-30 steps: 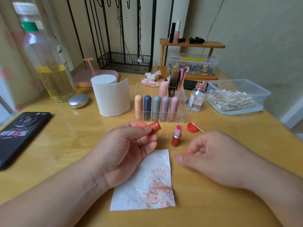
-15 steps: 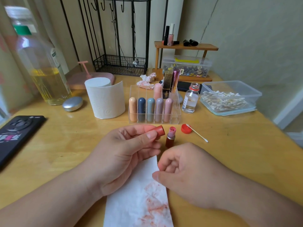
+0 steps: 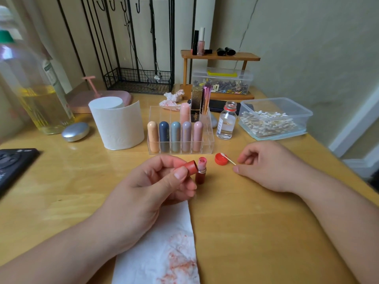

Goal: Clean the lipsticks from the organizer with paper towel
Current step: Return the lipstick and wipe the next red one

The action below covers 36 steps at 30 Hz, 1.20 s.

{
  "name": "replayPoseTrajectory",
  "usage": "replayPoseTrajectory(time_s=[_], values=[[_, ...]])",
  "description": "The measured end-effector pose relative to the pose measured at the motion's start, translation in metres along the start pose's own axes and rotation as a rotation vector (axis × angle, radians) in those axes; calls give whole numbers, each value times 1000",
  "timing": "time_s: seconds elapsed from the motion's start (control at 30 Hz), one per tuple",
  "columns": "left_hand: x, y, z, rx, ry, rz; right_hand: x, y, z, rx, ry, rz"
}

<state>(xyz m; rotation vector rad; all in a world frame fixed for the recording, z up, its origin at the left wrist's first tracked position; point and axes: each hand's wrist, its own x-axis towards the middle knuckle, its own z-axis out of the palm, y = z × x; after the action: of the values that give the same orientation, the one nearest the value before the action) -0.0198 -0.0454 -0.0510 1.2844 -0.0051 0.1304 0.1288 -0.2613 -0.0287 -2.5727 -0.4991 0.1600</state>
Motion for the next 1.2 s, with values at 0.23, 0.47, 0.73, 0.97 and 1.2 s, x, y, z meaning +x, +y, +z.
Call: replayPoseTrajectory(time_s=[0.23, 0.47, 0.73, 0.97, 1.2], values=[[0, 0, 1, 60, -43, 38, 4, 2, -3, 78, 37, -56], [1, 0, -1, 31, -62, 18, 7, -3, 1, 59, 89, -53], [2, 4, -3, -59, -57, -45, 12, -7, 4, 37, 62, -6], [2, 9, -6, -113, -79, -85, 8, -6, 5, 219, 84, -23], [2, 7, -6, -117, -122, -52, 6, -5, -3, 206, 93, -15]])
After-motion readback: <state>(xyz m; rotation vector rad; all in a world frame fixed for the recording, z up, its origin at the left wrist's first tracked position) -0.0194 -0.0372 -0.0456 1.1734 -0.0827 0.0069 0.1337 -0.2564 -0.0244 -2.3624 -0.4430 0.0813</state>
